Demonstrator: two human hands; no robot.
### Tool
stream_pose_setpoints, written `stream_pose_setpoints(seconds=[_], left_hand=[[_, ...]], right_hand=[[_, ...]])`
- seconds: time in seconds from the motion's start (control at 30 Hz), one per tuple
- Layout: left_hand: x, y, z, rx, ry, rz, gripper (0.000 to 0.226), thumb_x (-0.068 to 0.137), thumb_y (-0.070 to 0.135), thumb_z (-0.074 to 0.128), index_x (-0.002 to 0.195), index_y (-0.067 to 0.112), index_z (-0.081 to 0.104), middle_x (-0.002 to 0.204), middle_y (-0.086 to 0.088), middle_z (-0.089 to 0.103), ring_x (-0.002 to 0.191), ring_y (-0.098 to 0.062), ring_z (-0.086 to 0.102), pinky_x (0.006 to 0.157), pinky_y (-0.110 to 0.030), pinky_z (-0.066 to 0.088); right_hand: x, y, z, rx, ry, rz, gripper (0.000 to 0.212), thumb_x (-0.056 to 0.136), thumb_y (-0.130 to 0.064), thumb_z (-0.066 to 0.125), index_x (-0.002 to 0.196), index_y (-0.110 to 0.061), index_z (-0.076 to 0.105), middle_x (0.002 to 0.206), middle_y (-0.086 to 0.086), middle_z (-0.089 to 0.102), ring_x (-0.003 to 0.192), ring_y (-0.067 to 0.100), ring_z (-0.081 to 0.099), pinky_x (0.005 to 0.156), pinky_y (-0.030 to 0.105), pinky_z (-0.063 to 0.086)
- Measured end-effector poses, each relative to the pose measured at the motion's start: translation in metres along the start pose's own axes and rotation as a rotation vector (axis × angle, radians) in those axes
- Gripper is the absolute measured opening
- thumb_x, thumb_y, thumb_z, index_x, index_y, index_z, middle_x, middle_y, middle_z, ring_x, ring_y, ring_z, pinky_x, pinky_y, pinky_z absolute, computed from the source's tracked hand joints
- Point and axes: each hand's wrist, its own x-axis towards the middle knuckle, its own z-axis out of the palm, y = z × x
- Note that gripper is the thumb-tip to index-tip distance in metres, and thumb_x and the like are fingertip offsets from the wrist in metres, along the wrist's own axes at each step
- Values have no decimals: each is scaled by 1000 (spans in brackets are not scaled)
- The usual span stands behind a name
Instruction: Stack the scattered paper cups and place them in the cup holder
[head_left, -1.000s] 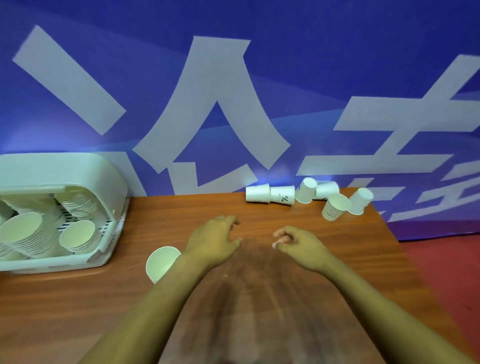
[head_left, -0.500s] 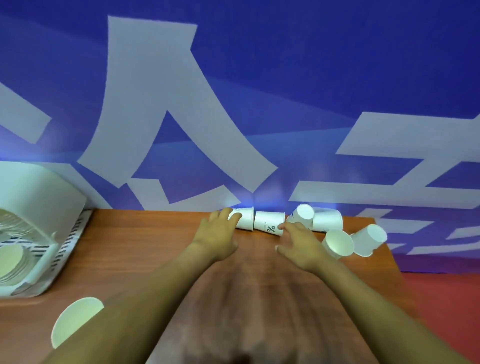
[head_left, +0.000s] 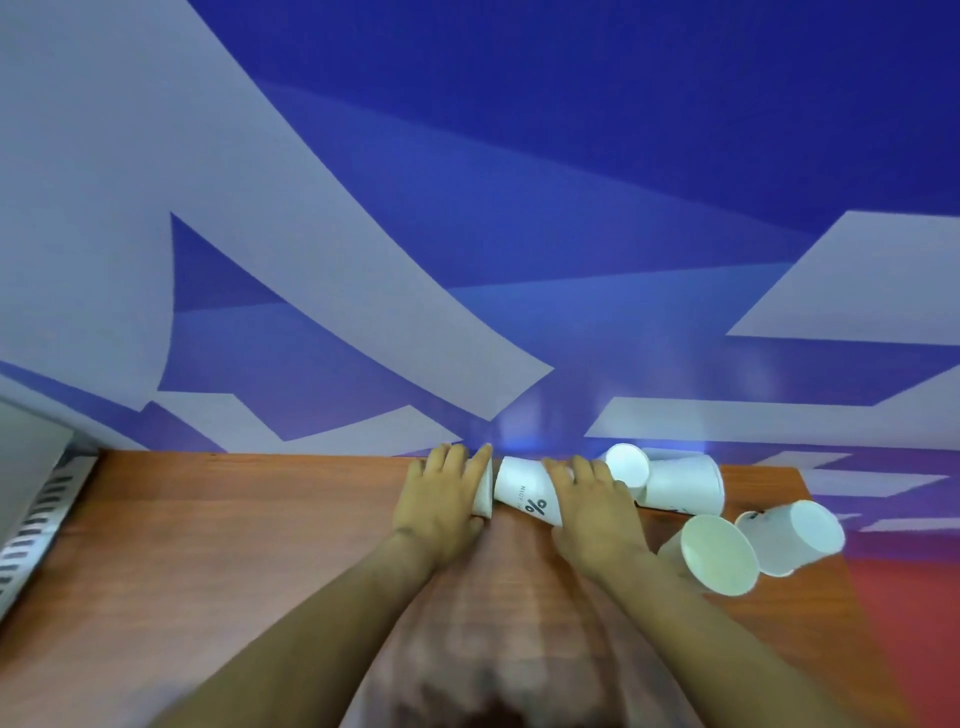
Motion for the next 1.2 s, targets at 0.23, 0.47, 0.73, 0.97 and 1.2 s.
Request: stream_pose_setpoints(seconds=[0.23, 0.47, 0.73, 0.97, 1.2], left_hand=[[-26, -2, -8, -94, -2, -52, 67, 85, 44, 54, 142, 21, 27, 137, 0, 37, 125, -24, 38, 98, -35, 35], [-115, -10, -37, -512, 34, -135, 78, 81, 43, 63, 144, 19, 23, 136, 1, 37, 122, -25, 45, 94, -38, 45], [-224, -42, -72, -533, 162, -99, 62, 75, 35, 65, 127, 25, 35, 121, 6, 39, 112, -21, 46, 81, -34, 47], [-280, -91, -90, -552, 332, -19, 73, 72, 33, 72, 135, 31, 34, 128, 8, 44, 115, -20, 48, 84, -34, 47], [-317, -139, -101, -593, 479, -38, 68, 73, 39, 75, 130, 32, 41, 123, 6, 46, 111, -19, 52, 83, -35, 49]], right_hand=[[-23, -7, -11, 43, -17, 13, 61, 79, -30, 58, 135, -25, 35, 129, 3, 41, 117, 26, 43, 90, 32, 40], [-88, -36, -52, 194, -23, 50, 64, 76, -42, 64, 131, -24, 38, 130, 3, 40, 115, 24, 46, 85, 37, 51], [-175, -90, -78, 379, 49, 52, 59, 73, -40, 70, 122, -22, 44, 119, 0, 39, 117, 24, 37, 85, 27, 36], [-216, -159, -82, 428, 160, -10, 60, 73, -34, 72, 126, -20, 48, 122, 1, 38, 117, 24, 37, 97, 26, 35], [-234, -211, -86, 482, 179, -33, 76, 73, -29, 73, 140, -23, 38, 133, 0, 34, 124, 24, 39, 102, 25, 33]])
